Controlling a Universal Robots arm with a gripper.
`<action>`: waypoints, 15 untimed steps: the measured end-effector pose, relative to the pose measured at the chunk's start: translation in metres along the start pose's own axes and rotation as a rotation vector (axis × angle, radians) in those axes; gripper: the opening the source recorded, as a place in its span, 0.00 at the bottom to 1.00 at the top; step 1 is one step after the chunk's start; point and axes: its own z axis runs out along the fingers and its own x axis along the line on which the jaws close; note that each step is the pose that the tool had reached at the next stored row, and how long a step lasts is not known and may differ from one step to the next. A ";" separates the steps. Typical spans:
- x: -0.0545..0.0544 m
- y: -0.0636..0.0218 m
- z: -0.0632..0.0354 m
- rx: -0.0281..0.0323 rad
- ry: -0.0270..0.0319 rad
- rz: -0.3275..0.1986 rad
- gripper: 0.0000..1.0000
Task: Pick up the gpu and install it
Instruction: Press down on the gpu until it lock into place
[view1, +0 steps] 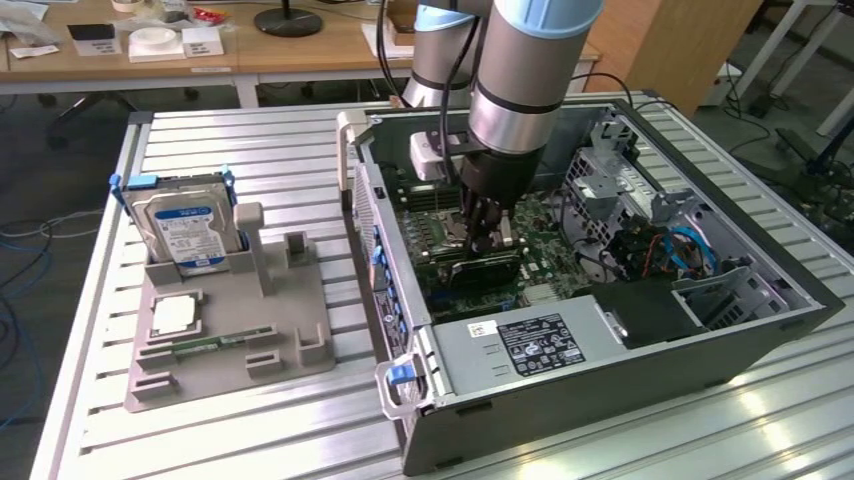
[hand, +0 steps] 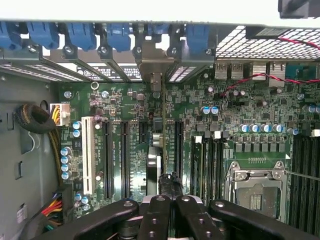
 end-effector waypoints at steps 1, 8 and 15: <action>0.000 0.0000 0.0000 0.0000 0.0000 0.000 0.11; 0.000 0.0000 0.0009 0.0000 0.0000 0.000 0.11; 0.000 0.0001 0.0015 0.0000 0.0000 0.000 0.11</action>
